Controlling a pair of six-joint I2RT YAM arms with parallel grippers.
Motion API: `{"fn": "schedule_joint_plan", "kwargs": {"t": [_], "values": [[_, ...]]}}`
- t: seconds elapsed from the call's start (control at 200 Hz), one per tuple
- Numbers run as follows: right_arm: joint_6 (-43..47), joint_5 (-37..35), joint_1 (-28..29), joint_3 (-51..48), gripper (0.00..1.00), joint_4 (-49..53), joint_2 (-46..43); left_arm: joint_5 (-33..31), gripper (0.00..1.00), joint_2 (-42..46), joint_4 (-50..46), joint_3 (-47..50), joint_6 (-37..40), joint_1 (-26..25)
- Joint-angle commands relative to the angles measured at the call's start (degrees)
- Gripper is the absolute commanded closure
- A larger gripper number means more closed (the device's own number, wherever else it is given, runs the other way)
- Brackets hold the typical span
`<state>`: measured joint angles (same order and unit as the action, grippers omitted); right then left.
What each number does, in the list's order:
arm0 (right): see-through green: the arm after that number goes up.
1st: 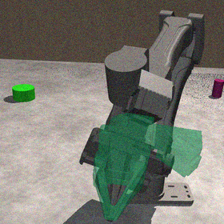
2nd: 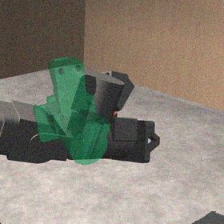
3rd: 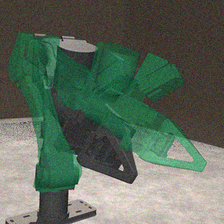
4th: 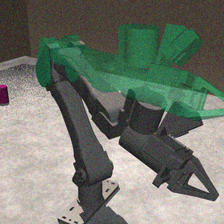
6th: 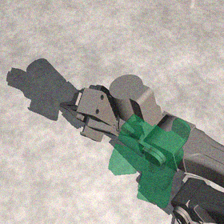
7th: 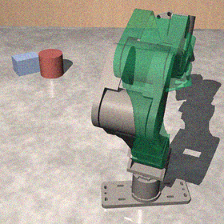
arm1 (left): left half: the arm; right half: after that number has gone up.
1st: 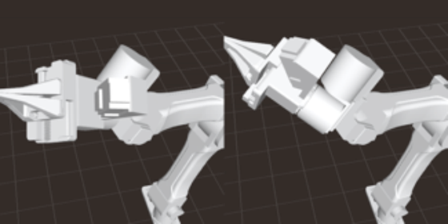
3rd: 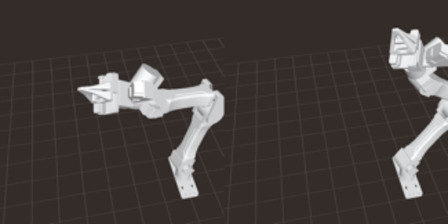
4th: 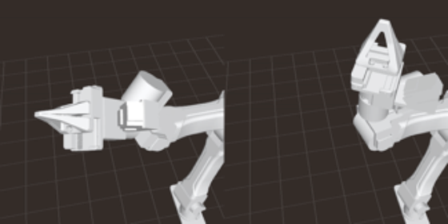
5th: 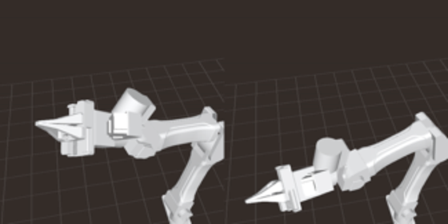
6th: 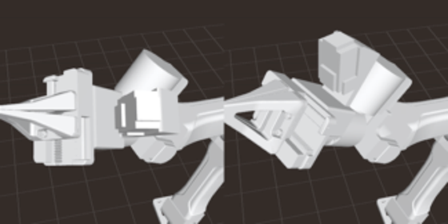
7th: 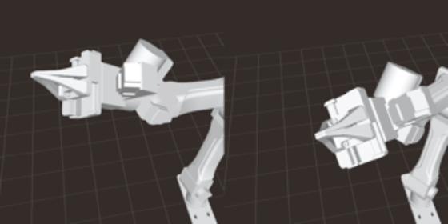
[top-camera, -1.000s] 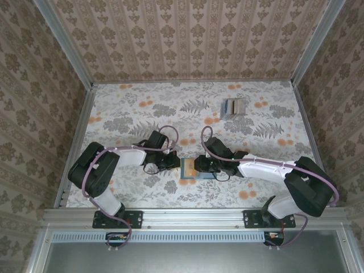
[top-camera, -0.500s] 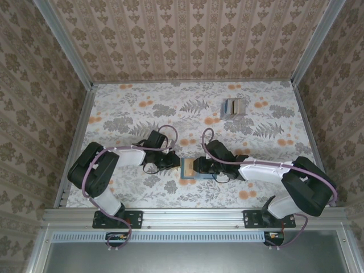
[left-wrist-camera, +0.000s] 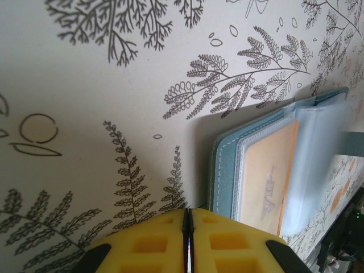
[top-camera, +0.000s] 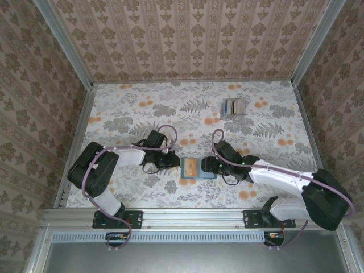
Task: Put the credit cards into the card holder
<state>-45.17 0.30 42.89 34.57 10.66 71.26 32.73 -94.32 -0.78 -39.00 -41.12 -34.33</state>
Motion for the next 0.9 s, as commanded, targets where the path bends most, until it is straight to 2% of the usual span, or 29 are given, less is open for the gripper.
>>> {"fn": "schedule_joint_plan", "kwargs": {"t": [0.0, 0.17, 0.34, 0.605, 0.895], "values": [[3.7, -1.4, 0.5, 3.3, 0.44, 6.8, -1.0, -1.7, 0.88, -0.5, -0.8, -0.7, 1.4, 0.6], [5.6, -1.7, 2.8, 9.0, 0.43, 7.9, 6.0, -1.1, 0.89, -0.9, -0.6, -1.1, 1.2, 0.5], [4.1, -4.2, 3.5, 12.1, 0.36, 9.8, 14.0, -1.5, 0.89, 0.2, -0.6, -0.1, 0.9, 0.5], [2.1, -1.9, 5.1, 13.1, 0.38, 8.3, 21.0, -1.8, 0.89, 0.9, 0.8, 1.3, 0.0, 0.4], [2.0, 6.5, 5.0, 10.0, 0.62, -3.8, 18.6, -1.5, 0.9, 0.7, 1.1, 1.0, 0.2, 0.3]]}}
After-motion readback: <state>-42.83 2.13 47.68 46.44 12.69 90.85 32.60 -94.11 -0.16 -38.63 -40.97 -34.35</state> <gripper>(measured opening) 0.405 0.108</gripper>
